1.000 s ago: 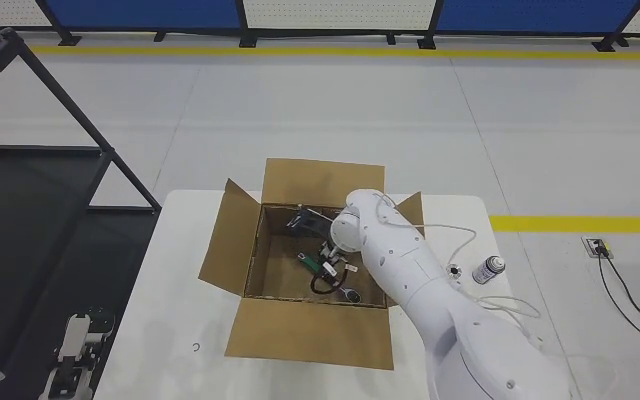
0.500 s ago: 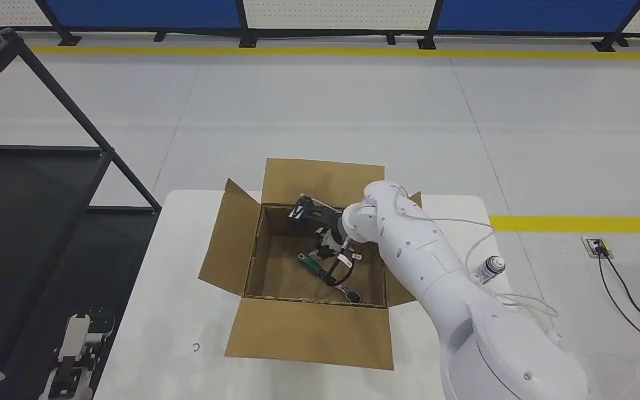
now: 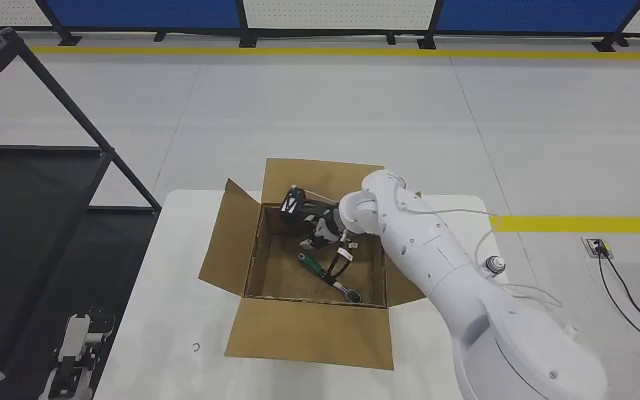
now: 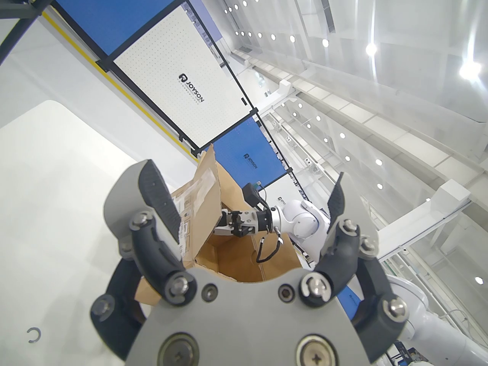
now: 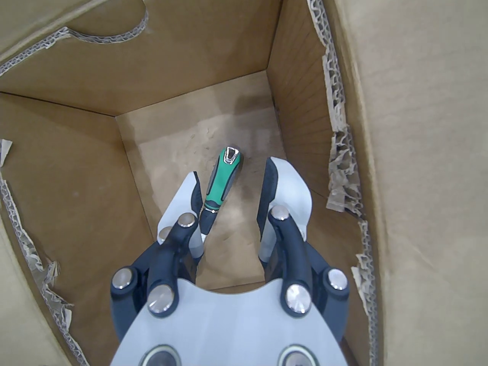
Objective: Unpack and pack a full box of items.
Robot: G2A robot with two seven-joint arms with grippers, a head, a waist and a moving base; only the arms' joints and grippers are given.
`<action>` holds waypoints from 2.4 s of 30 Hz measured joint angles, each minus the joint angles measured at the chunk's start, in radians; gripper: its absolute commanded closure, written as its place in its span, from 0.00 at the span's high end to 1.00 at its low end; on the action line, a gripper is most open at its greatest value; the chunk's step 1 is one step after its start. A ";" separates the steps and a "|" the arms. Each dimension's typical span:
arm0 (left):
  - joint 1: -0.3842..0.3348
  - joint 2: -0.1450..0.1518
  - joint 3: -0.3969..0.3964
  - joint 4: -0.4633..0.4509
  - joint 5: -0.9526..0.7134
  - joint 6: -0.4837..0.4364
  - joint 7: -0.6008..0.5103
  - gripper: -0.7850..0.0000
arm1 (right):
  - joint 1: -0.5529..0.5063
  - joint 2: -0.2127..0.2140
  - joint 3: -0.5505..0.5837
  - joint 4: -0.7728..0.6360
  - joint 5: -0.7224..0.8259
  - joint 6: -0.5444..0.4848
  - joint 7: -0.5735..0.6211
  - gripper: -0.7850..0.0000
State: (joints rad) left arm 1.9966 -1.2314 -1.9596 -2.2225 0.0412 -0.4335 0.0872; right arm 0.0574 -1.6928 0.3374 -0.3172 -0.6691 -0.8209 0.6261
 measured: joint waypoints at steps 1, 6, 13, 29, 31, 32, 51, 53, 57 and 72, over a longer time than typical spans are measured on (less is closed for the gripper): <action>0.000 0.000 0.000 0.000 0.000 0.000 0.000 1.00 | -0.001 0.006 0.003 -0.013 -0.005 -0.005 -0.004 0.47; 0.000 0.000 0.000 0.000 0.000 0.000 0.000 1.00 | -0.016 0.043 0.021 -0.094 -0.031 -0.009 -0.025 0.67; 0.000 0.000 0.000 0.000 0.000 0.000 0.000 1.00 | -0.062 0.118 0.071 -0.301 -0.088 0.057 -0.037 0.89; 0.000 0.000 0.000 0.000 0.000 0.000 0.000 1.00 | -0.377 0.349 0.388 -1.006 -0.248 0.254 0.104 1.00; 0.000 0.000 0.000 0.000 0.000 0.000 0.000 1.00 | -0.428 0.368 0.437 -1.070 -0.258 0.267 0.087 1.00; 0.000 0.000 0.000 0.000 0.000 0.000 0.000 1.00 | -0.449 0.374 0.456 -1.091 -0.259 0.272 0.084 1.00; 0.000 0.000 0.000 0.000 0.000 0.000 0.000 1.00 | -0.496 0.390 0.509 -1.141 -0.292 0.256 0.027 1.00; 0.000 0.000 0.000 0.000 0.000 0.000 0.000 1.00 | -0.514 0.401 0.541 -1.175 -0.334 0.257 0.012 1.00; 0.000 0.000 0.000 0.000 0.000 0.000 0.000 1.00 | -0.589 0.436 0.644 -1.282 -0.424 0.242 0.024 1.00; 0.000 0.000 0.000 0.000 0.000 0.000 0.000 1.00 | -1.058 0.543 1.219 -1.695 -0.518 0.282 0.106 1.00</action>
State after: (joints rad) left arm 1.9966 -1.2314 -1.9596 -2.2225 0.0412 -0.4335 0.0872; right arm -1.0002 -1.1498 1.5567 -2.0117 -1.1875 -0.5385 0.7325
